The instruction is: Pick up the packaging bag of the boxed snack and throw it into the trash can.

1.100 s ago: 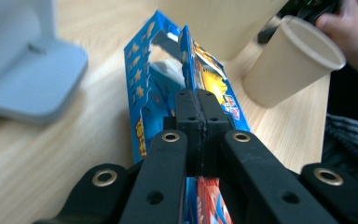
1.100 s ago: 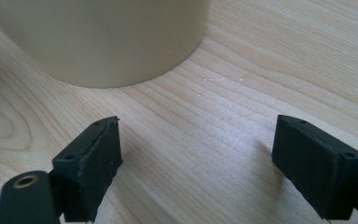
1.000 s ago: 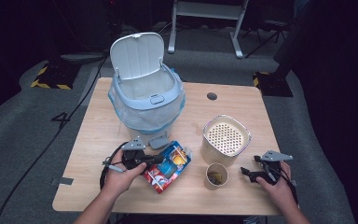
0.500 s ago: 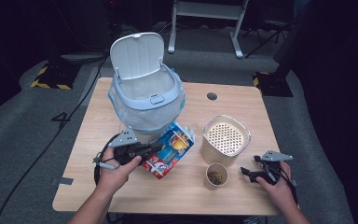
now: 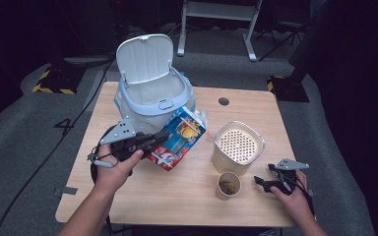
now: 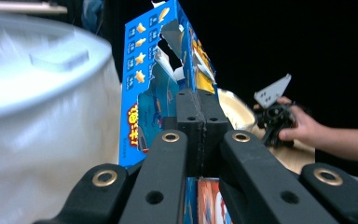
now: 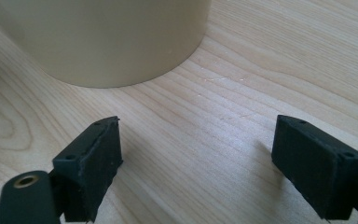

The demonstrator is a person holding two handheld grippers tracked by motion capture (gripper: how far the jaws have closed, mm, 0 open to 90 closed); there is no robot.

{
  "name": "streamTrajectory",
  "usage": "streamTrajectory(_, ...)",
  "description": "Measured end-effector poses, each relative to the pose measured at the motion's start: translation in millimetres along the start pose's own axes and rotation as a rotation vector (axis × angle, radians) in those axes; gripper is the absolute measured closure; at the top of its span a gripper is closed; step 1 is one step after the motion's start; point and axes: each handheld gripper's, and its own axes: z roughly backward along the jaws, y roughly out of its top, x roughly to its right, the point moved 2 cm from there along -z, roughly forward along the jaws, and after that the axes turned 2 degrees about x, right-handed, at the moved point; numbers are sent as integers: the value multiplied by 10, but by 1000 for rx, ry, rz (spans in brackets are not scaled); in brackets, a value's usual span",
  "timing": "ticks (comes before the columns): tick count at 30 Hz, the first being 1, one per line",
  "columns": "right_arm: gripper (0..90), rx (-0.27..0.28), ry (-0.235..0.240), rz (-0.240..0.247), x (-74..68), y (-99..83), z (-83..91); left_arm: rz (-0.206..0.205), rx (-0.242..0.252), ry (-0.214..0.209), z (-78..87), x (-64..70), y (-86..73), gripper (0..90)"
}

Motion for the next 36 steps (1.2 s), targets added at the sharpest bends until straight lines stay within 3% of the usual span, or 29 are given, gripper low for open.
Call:
streamTrajectory(8, 161, 1, 1, -1, -1, 0, -1, -43, 52, 3, 10, -3, 338, 895)
streamTrajectory(15, 161, 1, 2, -1, -1, 0, -1, -78, 62, 18, -9, -20, 571, 895)
streamTrajectory(36, 160, 0, 0, 0, 0, 0, 0, -113, 119, 43, 21, -196, 1203, 895)
